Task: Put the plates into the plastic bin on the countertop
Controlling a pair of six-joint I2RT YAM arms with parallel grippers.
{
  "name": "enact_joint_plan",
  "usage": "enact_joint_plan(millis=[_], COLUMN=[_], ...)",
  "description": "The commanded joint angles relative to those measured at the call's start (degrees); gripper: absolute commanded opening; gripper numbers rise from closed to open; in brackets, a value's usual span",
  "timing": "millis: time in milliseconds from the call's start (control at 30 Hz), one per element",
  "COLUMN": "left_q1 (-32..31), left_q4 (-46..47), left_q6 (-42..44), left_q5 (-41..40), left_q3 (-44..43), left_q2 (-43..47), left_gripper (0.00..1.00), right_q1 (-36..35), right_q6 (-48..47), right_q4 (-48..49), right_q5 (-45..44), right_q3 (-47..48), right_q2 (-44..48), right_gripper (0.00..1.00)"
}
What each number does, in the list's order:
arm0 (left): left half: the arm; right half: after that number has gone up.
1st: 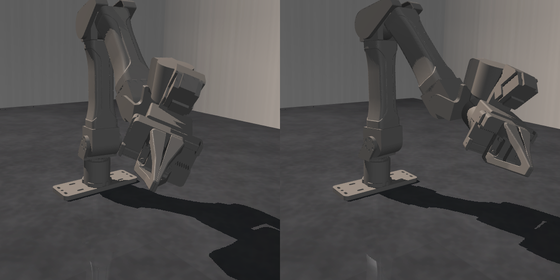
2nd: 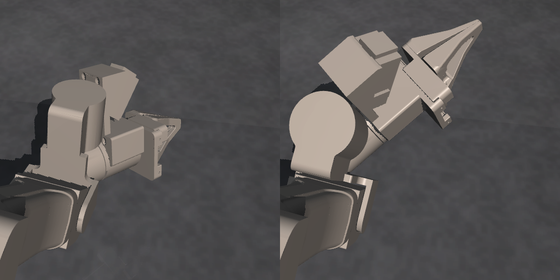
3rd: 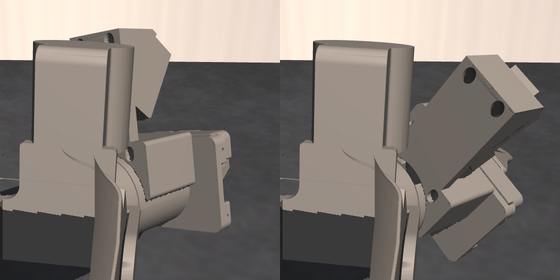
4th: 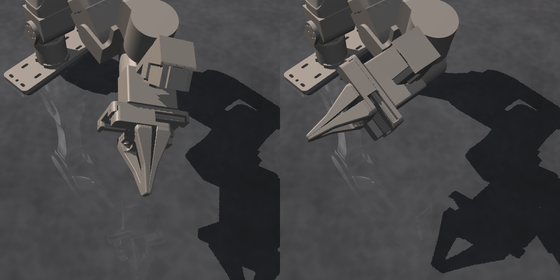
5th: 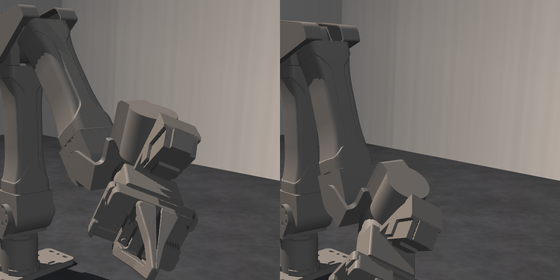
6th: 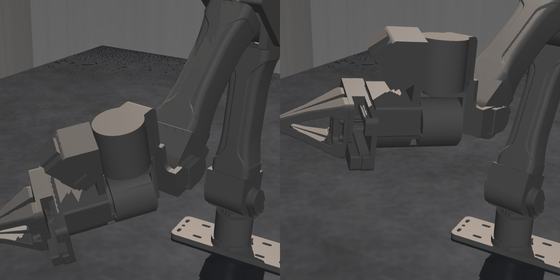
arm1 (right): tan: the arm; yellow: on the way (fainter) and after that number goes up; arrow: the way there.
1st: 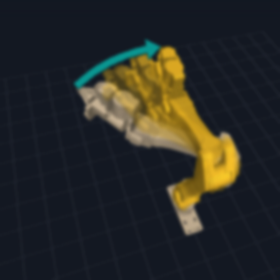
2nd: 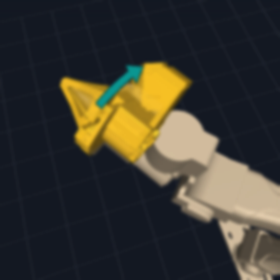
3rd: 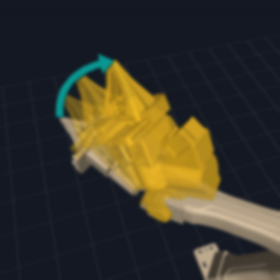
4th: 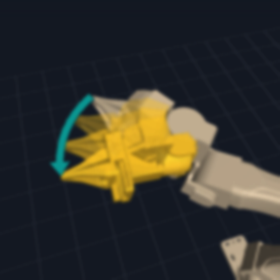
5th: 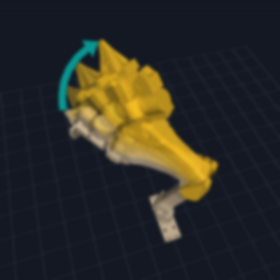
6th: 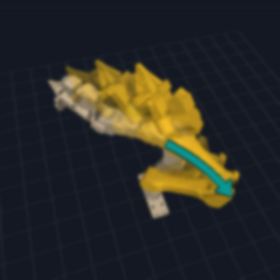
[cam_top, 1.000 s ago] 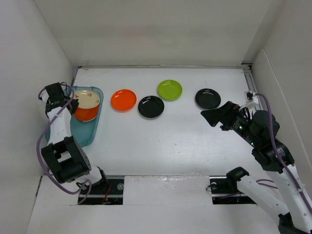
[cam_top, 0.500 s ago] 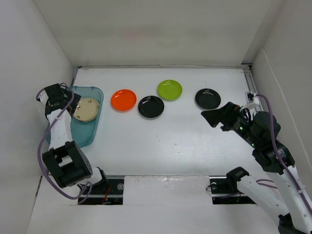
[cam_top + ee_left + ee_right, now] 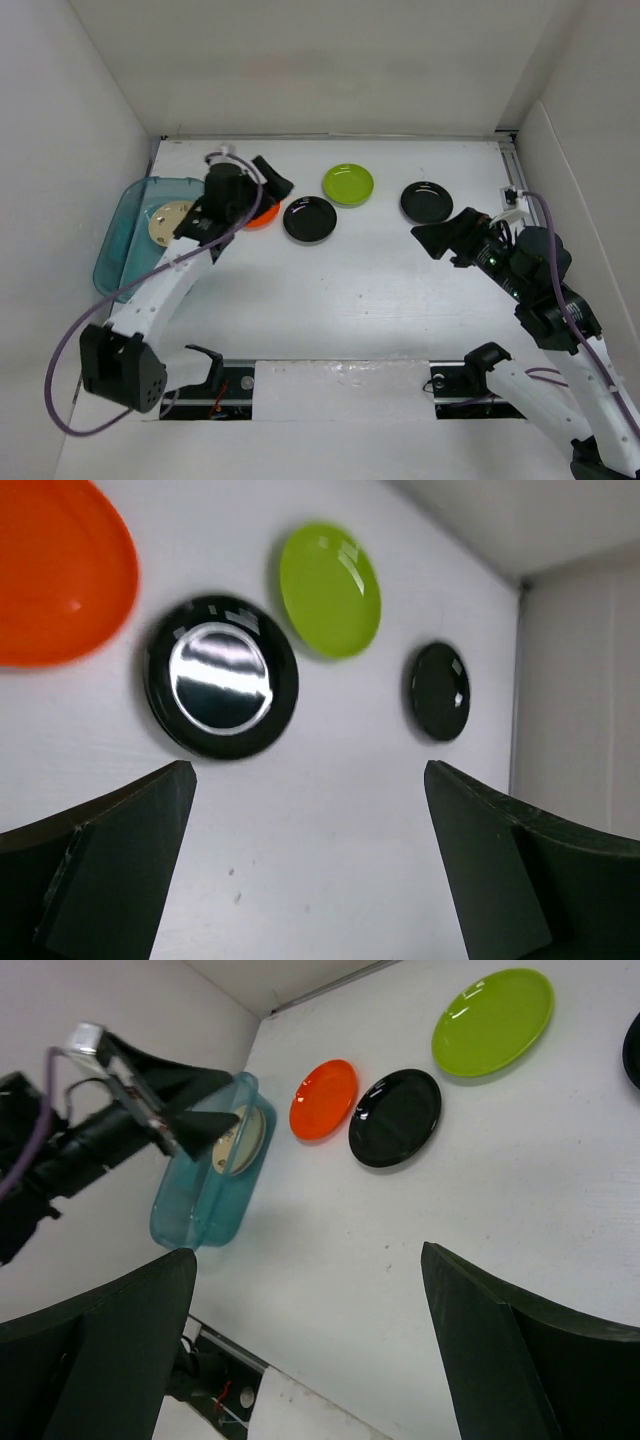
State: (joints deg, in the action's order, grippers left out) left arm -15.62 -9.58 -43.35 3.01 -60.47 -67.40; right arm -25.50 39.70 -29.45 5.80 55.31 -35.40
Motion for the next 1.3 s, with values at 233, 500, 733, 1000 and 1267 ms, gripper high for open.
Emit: enact_joint_plan(millis=[233, 500, 733, 1000, 1267], left_q1=[-6.97, -6.97, -6.36, -6.36, -5.83], left_q4=[14.07, 13.54, 14.77, 12.76, 10.04], left_q6=[-8.59, -9.81, -11.66, -14.13, -14.65], left_q5=[-1.95, -5.2, -5.2, -6.35, -6.35], left_q3=[10.9, 6.95, 4.57, 3.25, 2.64], left_q2=[-15.82, -24.26, -32.53, -35.61, -37.55], left_gripper=[0.99, 0.97, 0.79, 0.33, 0.0], right_q1=[0.36, 0.36, 0.36, 0.36, 0.36], right_q6=[1.43, 1.43, 2.48, 2.48, 2.48], right_q4=[4.66, 5.19, 6.86, 7.39, 7.39], right_q5=[0.79, 1.32, 1.32, 1.32, 1.93], right_q3=[-2.05, -3.28, -4.51, -6.08, -6.62], right_q2=[-0.37, -0.9, -1.43, -2.48, -2.48], right_gripper=[1.0, 1.0, 1.0, 1.0, 1.0])
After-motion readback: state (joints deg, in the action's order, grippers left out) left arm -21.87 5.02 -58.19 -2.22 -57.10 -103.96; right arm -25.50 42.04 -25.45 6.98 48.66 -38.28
